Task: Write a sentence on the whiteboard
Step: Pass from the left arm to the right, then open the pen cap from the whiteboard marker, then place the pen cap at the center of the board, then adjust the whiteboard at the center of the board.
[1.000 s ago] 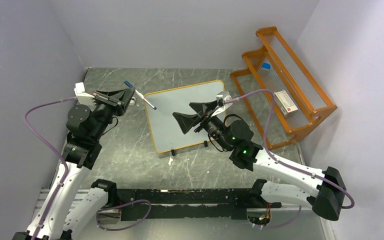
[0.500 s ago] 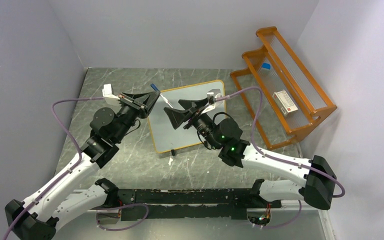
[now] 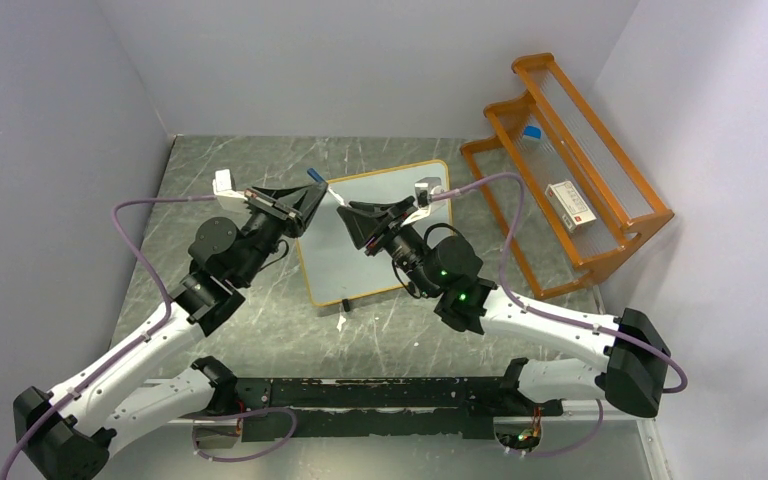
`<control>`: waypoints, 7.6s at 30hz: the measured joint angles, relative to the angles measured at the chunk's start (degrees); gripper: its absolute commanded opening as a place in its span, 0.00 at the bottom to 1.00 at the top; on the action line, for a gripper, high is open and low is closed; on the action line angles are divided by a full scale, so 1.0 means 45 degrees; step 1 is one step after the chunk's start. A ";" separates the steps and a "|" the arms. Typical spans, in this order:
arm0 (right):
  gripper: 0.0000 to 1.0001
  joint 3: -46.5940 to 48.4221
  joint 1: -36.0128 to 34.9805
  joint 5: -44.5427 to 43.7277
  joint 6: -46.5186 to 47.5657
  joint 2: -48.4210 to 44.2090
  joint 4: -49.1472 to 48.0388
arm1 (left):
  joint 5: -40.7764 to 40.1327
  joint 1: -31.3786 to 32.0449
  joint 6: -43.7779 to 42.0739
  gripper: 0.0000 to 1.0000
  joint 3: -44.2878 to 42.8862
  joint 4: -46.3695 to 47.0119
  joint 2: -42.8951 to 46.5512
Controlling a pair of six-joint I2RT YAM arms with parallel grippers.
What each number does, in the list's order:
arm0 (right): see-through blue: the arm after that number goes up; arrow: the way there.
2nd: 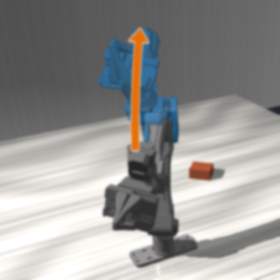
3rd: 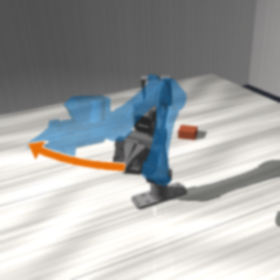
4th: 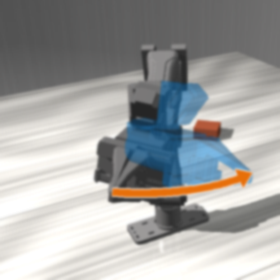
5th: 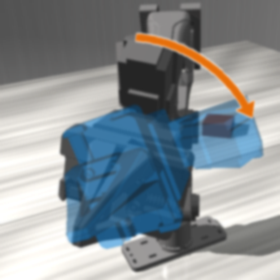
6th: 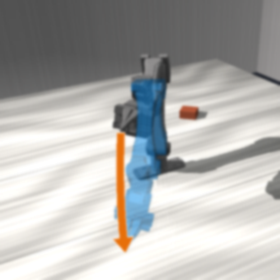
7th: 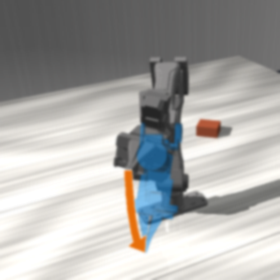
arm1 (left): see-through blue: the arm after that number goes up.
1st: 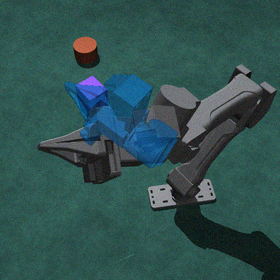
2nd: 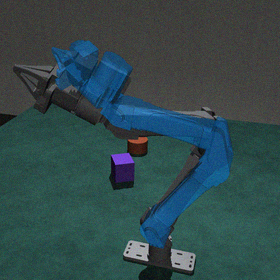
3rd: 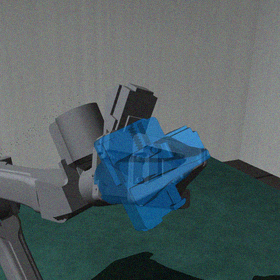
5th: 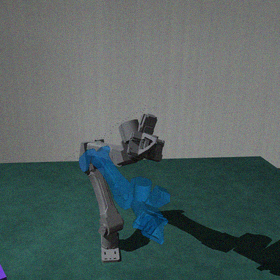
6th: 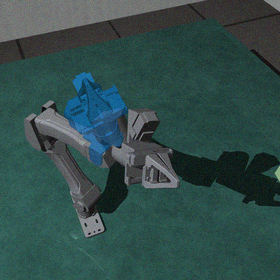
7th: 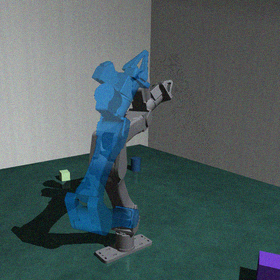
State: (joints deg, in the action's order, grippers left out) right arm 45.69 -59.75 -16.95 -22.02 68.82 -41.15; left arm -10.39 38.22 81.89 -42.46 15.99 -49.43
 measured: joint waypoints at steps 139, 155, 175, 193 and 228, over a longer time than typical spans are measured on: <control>0.00 0.3643 0.3871 0.7927 0.2011 -0.4080 1.4600 | -0.2492 0.0811 -2.4766 0.05 -0.2560 -0.8354 0.0554; 0.00 0.2268 0.3871 0.6071 0.2103 -0.5173 1.3255 | -0.1239 -0.6664 -1.8671 0.06 -0.1054 -0.8393 -0.2365; 0.00 0.1792 0.3871 0.5051 0.2336 -0.5955 1.3007 | 0.1739 -0.8782 -1.6781 0.28 -0.0189 -0.7757 -0.7630; 0.00 0.1744 0.3871 0.4711 0.2346 -0.5926 1.3027 | 0.2492 -0.8782 -1.6339 0.98 -0.0267 -0.8179 -0.5022; 0.00 0.1243 0.3871 0.5275 0.2336 -0.4872 1.1987 | 1.6572 -0.8743 -1.0200 0.34 -0.1268 0.2356 -0.6989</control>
State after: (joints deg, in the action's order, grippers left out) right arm 51.29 -42.33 6.79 -11.51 46.89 12.80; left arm 64.18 -1.13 35.99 -48.16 26.59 -80.88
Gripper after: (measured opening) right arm 0.155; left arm 0.489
